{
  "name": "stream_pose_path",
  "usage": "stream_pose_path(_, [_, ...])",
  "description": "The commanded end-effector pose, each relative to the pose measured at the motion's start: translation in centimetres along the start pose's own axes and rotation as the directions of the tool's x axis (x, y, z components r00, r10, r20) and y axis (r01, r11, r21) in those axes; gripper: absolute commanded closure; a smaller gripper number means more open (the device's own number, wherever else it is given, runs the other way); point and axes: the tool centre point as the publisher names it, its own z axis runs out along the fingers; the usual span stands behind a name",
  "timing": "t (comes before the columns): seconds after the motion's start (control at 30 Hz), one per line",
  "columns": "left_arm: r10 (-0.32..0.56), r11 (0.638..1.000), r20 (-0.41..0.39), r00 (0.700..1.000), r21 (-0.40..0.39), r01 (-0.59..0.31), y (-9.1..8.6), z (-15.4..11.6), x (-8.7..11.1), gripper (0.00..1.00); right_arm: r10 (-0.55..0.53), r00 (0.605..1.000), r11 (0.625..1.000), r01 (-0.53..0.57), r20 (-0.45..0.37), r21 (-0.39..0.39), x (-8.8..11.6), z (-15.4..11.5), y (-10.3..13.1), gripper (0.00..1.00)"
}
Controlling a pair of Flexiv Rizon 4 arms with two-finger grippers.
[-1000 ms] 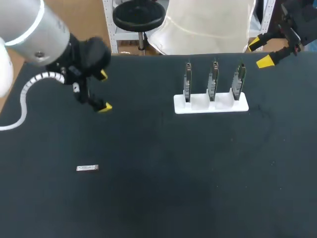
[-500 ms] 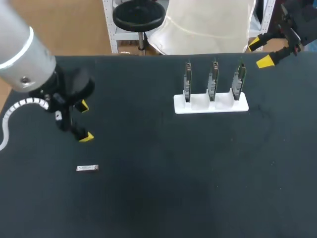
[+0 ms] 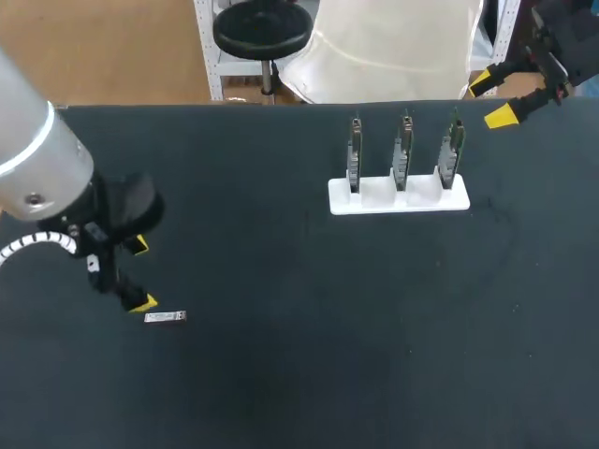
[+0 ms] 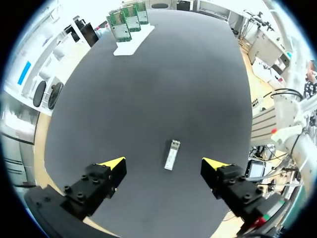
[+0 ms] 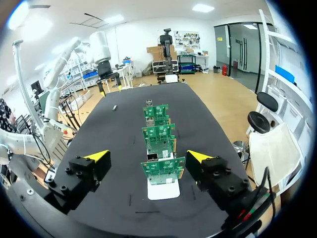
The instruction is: Pick up the optical module with the left hand, and insert it into the network port with the right hand.
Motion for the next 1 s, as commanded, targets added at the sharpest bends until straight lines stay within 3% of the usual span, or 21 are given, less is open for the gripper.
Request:
stream_pose_path(0.03, [0.0, 1.0, 0.0, 1.0, 0.022, 0.0, -0.4, 1.2, 0.7, 0.0, -0.001, 1.0, 1.0, 0.001, 0.0, 0.005, 0.0, 0.0, 0.2, 0.0])
stream_pose_path(0.43, [0.03, 0.995, -0.051, 0.998, 0.099, -0.025, -1.6, 4.9, 1.3, 0.0, -0.001, 1.0, 1.0, 0.001, 0.0, 0.005, 0.0, 0.0, 0.2, 0.0])
stream_pose_path(0.73, [0.075, 0.995, -0.151, 0.986, 0.077, -0.064, -1.9, 6.8, 1.9, 0.0, -0.001, 1.0, 1.0, 0.001, 0.0, 0.005, 0.0, 0.0, 0.2, 0.0])
stream_pose_path(1.0, [0.071, 0.995, -0.147, 0.987, 0.078, -0.06, -2.0, 6.9, 2.1, 0.0, -0.001, 1.0, 1.0, 0.001, 0.0, 0.005, 0.0, 0.0, 0.2, 0.0])
